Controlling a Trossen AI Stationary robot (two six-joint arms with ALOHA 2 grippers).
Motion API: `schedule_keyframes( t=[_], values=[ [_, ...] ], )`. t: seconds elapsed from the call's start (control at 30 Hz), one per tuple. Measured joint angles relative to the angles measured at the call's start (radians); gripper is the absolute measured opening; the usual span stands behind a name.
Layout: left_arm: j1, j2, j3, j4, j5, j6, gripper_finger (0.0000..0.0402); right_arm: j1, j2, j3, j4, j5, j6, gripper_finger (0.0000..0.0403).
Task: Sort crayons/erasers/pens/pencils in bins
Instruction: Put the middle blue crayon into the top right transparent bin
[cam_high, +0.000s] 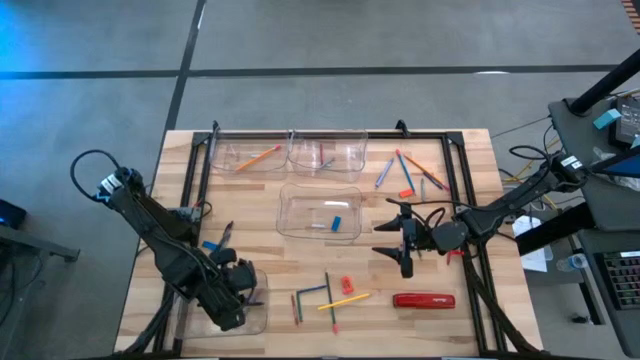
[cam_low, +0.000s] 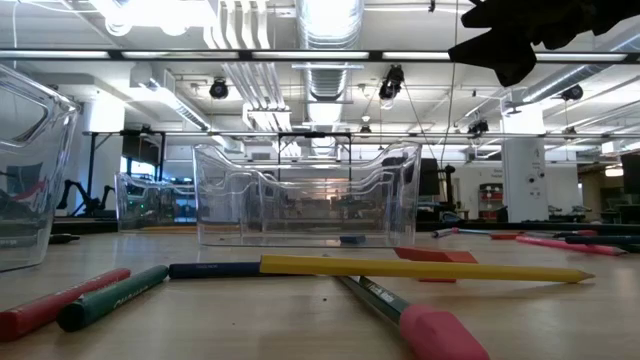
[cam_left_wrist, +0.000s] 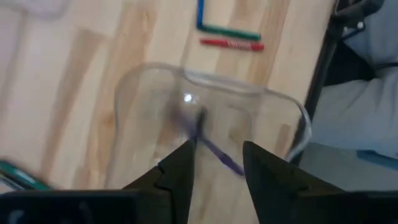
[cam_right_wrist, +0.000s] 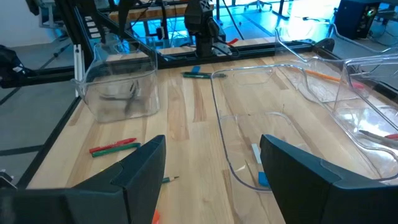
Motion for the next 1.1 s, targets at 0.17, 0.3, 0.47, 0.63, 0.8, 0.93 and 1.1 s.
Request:
schedule_keyframes(
  t=[0.17,0.3,0.47,0.63,0.8,0.93,1.1],
  values=[
    [0.030,-0.026,0.005,0.021,-0.091,0.066,0.0128,0.000,0.000,-0.001,-0.004,0.000,-0.010,0.0250],
    [0.054,-0.037,0.002,0.119,-0.231,0.203,0.0129,0.000,-0.004,0.005,-0.051,0.000,-0.018,0.0250],
    [0.058,-0.040,-0.034,0.368,-0.652,0.500,0.0129,0.000,-0.032,0.076,-0.325,0.035,0.102,0.0250],
    [0.082,-0.043,-0.143,0.749,-0.764,0.842,0.0130,0.000,-0.033,0.156,-0.718,0.077,0.297,0.0250],
    [0.178,-0.045,-0.310,1.197,-0.398,1.079,0.0130,0.000,-0.030,0.178,-0.986,-0.016,0.495,0.0250],
    [0.294,-0.045,-0.434,1.518,-0.217,1.122,0.0130,0.000,-0.028,0.168,-1.037,-0.097,0.528,0.0250],
    [0.428,-0.046,-0.530,1.708,-0.068,1.045,0.0138,0.000,-0.023,0.147,-1.039,-0.199,0.509,0.0250]
  ],
)
